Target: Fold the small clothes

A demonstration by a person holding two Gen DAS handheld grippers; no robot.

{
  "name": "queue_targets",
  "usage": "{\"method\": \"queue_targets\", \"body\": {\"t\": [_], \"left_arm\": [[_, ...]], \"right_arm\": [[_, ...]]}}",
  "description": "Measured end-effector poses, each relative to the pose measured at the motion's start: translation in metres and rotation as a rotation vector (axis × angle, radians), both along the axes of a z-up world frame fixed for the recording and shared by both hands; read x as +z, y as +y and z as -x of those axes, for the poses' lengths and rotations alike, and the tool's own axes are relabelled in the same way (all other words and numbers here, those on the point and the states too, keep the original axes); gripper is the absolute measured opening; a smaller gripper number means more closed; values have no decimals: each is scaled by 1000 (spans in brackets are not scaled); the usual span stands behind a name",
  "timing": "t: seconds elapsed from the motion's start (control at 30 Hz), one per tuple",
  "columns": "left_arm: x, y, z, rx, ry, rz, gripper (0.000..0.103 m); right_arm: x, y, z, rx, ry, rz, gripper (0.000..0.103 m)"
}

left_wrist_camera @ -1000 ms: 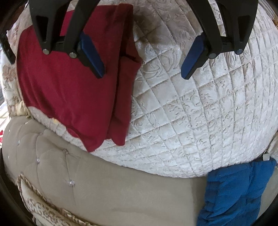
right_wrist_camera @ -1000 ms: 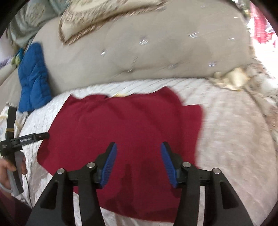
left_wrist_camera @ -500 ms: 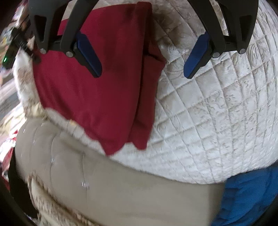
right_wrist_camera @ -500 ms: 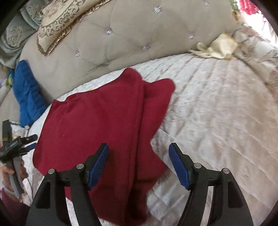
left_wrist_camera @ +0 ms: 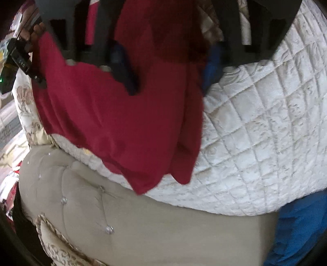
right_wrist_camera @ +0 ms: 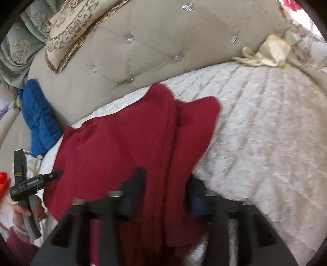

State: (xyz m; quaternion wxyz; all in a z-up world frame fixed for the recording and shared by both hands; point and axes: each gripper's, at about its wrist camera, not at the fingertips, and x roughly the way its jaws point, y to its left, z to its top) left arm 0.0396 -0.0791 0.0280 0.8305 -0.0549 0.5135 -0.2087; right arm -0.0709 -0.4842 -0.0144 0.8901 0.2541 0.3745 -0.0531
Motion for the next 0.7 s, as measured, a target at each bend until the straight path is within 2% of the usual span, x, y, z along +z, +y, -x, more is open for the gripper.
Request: {"method": "queue_targets", "body": {"t": [0.03,0.07,0.2,0.37,0.47,0.53,0.6,0.63,0.7], "left_arm": [[3,3,0,-2,17,37,30],[6,7,-1,4,25,53,27],[24,21,9,8,42,129,18],[53,38,43,-7,54,159,17],[62,46,73,-34,63,167,17],[53,46,90,-44,95,161,18],[38,43,100,-40,120,117,21],[29,43,105,-19,130,74,24],[30,41,110,-13,101,22,33]], "right_arm": [[2,0,0,-8,-1,-5,3],[4,-1,0,-11,-4,-14,1],[25,-6,11,-2,-54,-117,0],[65,6,36,62,-94,-145,0],[84,10,60,80,-84,-140,0],[85,6,78,71,-65,-142,0],[76,4,89,59,-35,-116,1],[68,5,92,45,1,-83,10],[47,6,95,-40,159,52,14]]}}
